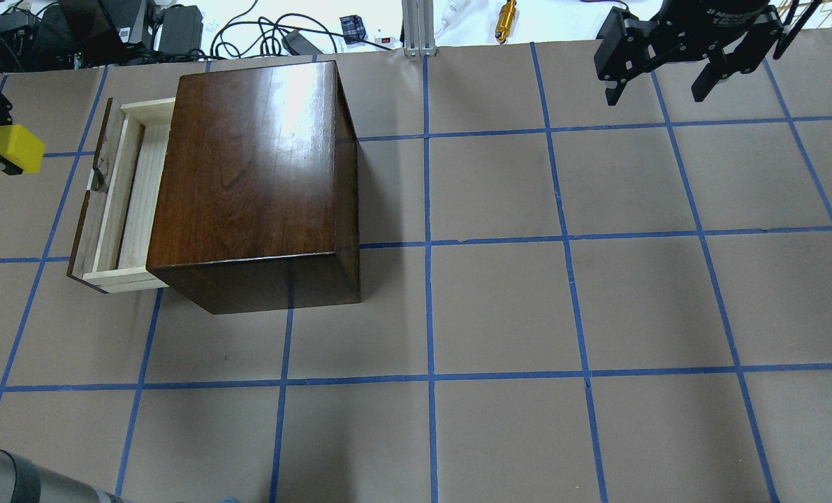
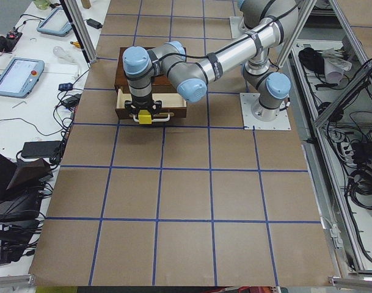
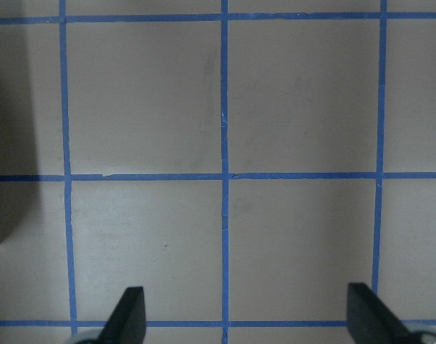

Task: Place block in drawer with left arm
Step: 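Lift the yellow cube and carry it over the open drawer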

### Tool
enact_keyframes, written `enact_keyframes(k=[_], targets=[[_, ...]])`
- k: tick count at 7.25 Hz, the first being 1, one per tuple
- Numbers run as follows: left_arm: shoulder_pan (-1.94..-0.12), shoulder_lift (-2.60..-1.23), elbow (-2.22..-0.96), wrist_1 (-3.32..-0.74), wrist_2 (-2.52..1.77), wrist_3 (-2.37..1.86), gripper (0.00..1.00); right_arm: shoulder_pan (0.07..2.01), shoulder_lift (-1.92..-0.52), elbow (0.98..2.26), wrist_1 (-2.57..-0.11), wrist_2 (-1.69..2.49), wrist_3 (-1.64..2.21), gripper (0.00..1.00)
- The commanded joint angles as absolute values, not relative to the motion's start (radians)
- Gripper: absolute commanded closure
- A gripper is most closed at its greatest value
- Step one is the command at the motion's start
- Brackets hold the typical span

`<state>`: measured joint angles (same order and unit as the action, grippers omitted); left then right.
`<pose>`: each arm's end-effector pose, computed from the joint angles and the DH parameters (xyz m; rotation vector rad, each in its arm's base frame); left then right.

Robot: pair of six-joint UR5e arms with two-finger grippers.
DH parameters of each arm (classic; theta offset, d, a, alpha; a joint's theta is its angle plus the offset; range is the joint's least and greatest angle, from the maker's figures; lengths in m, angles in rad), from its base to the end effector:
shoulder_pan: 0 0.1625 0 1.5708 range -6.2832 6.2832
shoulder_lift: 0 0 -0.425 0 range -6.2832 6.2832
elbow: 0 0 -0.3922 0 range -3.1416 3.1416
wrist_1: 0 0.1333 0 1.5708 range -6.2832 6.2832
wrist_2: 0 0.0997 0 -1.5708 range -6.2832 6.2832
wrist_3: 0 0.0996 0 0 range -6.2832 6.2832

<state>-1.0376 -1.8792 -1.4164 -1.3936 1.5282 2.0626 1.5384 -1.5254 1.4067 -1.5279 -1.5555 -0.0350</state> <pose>0.1959 -0.6026 0.4101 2.1674 2.2580 -0.0740 0.1181 -0.5198 0.5418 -0.0050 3.1266 -0.1193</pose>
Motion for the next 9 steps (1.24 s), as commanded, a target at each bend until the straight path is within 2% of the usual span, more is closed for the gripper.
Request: enact_keyframes(k=[1, 4, 7, 9], targets=[[-1.135, -1.847, -1.469, -1.397, 1.525, 1.966, 1.00, 1.539, -1.526, 1.407, -1.528, -1.555, -0.034, 0.00], [-1.199, -1.859, -1.500, -1.370, 1.519, 1.876, 1.00, 1.539, -1.525, 1.407, -1.528, -1.555, -0.035, 0.00], [-1.198, -1.871, -1.515, -1.370, 1.517, 1.893, 1.00, 1.539, -1.525, 1.407, -1.528, -1.557, -0.035, 0.00], [-1.195, -1.865, -1.569, -1.306, 1.519, 1.898, 1.00, 1.539, -1.525, 1.407, -1.528, -1.555, -0.035, 0.00]])
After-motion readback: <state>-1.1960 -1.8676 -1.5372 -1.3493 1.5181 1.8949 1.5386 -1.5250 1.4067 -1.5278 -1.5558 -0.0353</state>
